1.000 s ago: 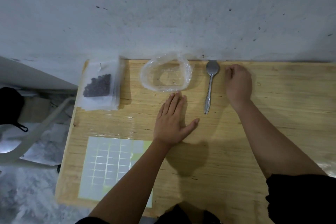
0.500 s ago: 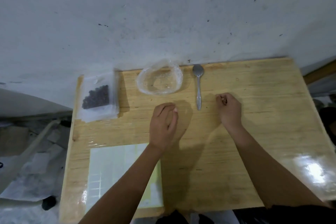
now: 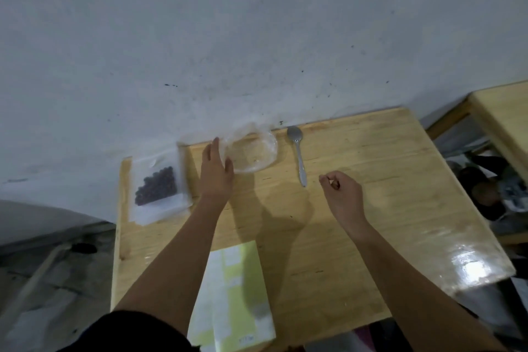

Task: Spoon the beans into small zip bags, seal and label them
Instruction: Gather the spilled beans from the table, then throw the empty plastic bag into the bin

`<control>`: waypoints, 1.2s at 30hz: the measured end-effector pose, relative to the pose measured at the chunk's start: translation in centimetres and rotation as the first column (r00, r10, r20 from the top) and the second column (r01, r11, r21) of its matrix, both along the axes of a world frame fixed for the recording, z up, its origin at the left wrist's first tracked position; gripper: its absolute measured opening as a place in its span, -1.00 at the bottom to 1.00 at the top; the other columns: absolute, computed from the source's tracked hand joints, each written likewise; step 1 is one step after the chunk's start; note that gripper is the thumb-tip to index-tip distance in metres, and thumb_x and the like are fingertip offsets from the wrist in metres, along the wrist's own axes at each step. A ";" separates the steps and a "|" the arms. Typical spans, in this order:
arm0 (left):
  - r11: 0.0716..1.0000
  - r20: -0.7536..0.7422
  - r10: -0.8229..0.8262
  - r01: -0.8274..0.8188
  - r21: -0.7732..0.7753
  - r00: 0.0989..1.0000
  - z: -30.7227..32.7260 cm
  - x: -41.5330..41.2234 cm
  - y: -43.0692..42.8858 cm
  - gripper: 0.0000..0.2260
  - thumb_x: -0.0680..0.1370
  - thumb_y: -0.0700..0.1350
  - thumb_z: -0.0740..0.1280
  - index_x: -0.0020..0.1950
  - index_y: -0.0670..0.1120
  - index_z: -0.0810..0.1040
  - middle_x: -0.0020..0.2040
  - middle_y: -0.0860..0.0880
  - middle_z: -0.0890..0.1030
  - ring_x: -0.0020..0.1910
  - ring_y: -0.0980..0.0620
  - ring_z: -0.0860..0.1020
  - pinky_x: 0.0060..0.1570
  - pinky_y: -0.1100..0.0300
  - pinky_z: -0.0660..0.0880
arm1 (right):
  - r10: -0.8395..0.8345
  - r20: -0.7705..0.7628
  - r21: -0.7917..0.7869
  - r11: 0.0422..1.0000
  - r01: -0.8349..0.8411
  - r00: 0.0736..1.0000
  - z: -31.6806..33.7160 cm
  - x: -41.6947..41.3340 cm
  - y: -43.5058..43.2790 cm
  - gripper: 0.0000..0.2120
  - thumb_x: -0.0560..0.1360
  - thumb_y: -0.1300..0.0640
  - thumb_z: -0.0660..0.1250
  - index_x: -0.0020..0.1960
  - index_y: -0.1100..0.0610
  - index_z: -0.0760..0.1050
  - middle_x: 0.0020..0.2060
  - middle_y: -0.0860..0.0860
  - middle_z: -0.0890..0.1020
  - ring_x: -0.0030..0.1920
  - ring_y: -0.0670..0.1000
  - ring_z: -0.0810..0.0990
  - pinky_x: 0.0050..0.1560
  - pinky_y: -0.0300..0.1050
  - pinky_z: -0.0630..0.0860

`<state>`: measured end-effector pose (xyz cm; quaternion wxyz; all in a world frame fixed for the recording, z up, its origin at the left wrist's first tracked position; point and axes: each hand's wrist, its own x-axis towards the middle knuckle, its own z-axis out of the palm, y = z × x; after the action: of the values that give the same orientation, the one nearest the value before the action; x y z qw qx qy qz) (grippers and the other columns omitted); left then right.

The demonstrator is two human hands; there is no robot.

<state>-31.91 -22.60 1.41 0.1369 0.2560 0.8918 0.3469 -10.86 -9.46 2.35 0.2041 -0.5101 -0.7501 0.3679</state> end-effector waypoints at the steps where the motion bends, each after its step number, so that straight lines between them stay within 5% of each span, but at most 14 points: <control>1: 1.000 -0.004 0.011 -0.011 -0.011 1.000 0.2 0.2 -0.1 -0.56 0.63 -0.14 0.13 0.51 -0.08 0.15 0.44 -0.13 0.28 0.34 -0.14 0.36 0.23 0.04 0.35 | 0.001 0.005 -0.007 1.000 -0.001 1.000 0.1 0.1 0.0 -0.80 0.51 0.16 0.32 -0.28 0.14 0.47 -0.50 -0.07 0.39 -0.45 -0.12 0.35 -0.37 -0.39 0.31; 10: 0.990 -0.020 0.059 -0.056 0.131 0.998 3.0 4.0 2.3 -0.64 0.63 -0.17 0.11 0.45 -0.08 0.28 0.28 -0.17 0.49 0.23 -0.13 0.46 0.08 0.19 0.33 | 0.047 -0.042 -0.038 0.998 -0.048 0.998 1.9 2.7 1.9 -0.81 0.53 0.15 0.31 -0.26 0.17 0.51 -0.48 -0.05 0.39 -0.44 -0.10 0.35 -0.40 -0.41 0.30; 22: 0.879 -0.110 -0.366 0.382 0.285 0.924 9.6 21.5 19.3 -0.62 0.61 -0.16 0.11 0.44 0.02 0.31 0.12 -0.03 0.47 0.04 0.06 0.46 -0.04 0.22 0.36 | -0.349 -0.103 0.049 0.933 0.355 0.931 8.5 21.1 10.9 -0.70 0.55 0.07 0.26 -0.35 0.09 0.41 -0.48 -0.03 0.40 -0.42 -0.09 0.38 -0.37 -0.27 0.26; 26: 0.762 -0.101 -0.571 0.572 0.303 0.814 8.6 31.1 23.7 -0.63 0.60 -0.17 0.12 0.41 0.01 0.34 0.13 -0.06 0.46 0.08 -0.01 0.46 -0.07 0.20 0.37 | -0.578 -0.169 0.020 0.808 0.589 0.798 9.0 30.4 11.7 -0.71 0.56 0.07 0.26 -0.25 0.24 0.48 -0.41 0.05 0.47 -0.38 -0.03 0.41 -0.34 -0.16 0.31; 36: 0.341 0.037 -0.940 0.926 0.163 0.340 3.1 53.8 25.7 -0.63 0.62 -0.17 0.07 0.43 -0.03 0.26 0.25 -0.10 0.35 0.09 -0.08 0.42 -0.02 0.05 0.46 | -0.946 -0.128 -0.132 0.314 0.940 0.298 4.8 50.4 6.0 -0.73 0.54 0.13 0.24 -0.17 0.34 0.50 -0.35 0.17 0.50 -0.33 0.04 0.42 -0.32 -0.09 0.32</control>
<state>21.90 3.08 4.51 0.3510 0.7046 0.5539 0.2712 39.57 -3.47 7.17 0.4402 -0.8197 -0.2810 0.2353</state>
